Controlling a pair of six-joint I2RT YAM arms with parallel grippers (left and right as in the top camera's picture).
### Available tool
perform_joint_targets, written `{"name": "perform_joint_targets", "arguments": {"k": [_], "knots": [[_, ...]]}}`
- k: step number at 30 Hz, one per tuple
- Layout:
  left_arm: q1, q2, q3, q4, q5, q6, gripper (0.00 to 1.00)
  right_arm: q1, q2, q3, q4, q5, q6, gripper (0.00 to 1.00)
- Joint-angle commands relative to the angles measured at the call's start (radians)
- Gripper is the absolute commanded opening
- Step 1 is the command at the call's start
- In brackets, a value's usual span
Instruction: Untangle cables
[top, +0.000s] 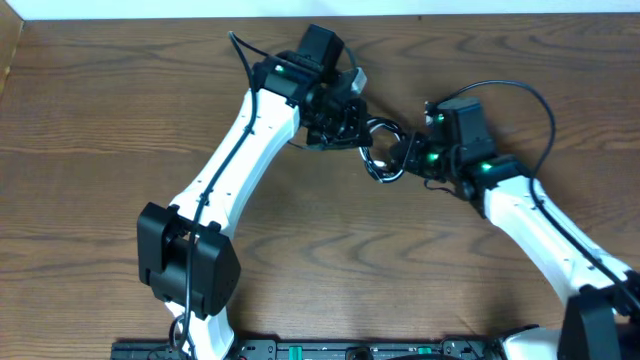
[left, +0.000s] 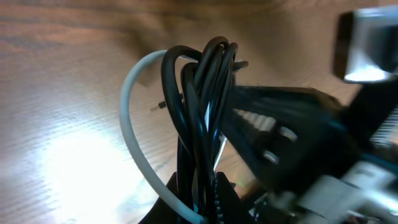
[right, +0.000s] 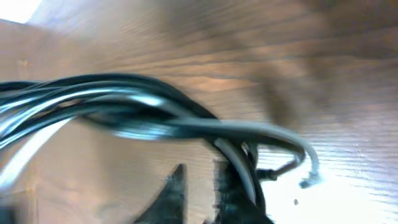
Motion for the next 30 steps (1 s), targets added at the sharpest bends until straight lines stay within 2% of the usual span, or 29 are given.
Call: {"name": "perform_joint_targets", "arguments": {"k": [1,3,10,17,22,27,30], "knots": [[0.012,-0.009,-0.002,-0.002,0.024,0.073,0.07,-0.047,-0.085,0.003,-0.008,-0.093,-0.028,0.29],[0.012,-0.008,-0.002,-0.004,0.024,0.102,0.08,-0.062,-0.130,0.003,-0.019,-0.101,-0.030,0.38],[0.012,-0.009,-0.002,-0.003,0.024,0.141,0.07,-0.085,-0.203,0.003,-0.076,-0.085,-0.092,0.50],[0.012,-0.009,-0.002,-0.003,0.040,0.140,0.08,-0.071,-0.115,0.003,-0.161,-0.077,-0.115,0.52],[0.012,-0.008,-0.002,-0.003,0.089,0.140,0.08,-0.053,-0.026,0.003,-0.108,-0.078,-0.085,0.52],[0.012,-0.008,-0.002,-0.003,0.157,0.140,0.07,-0.039,0.057,0.003,-0.031,-0.103,-0.049,0.47],[0.012,-0.008,-0.002,-0.003,0.190,0.140,0.07,-0.035,0.084,0.003,-0.018,-0.087,-0.043,0.27]]}}
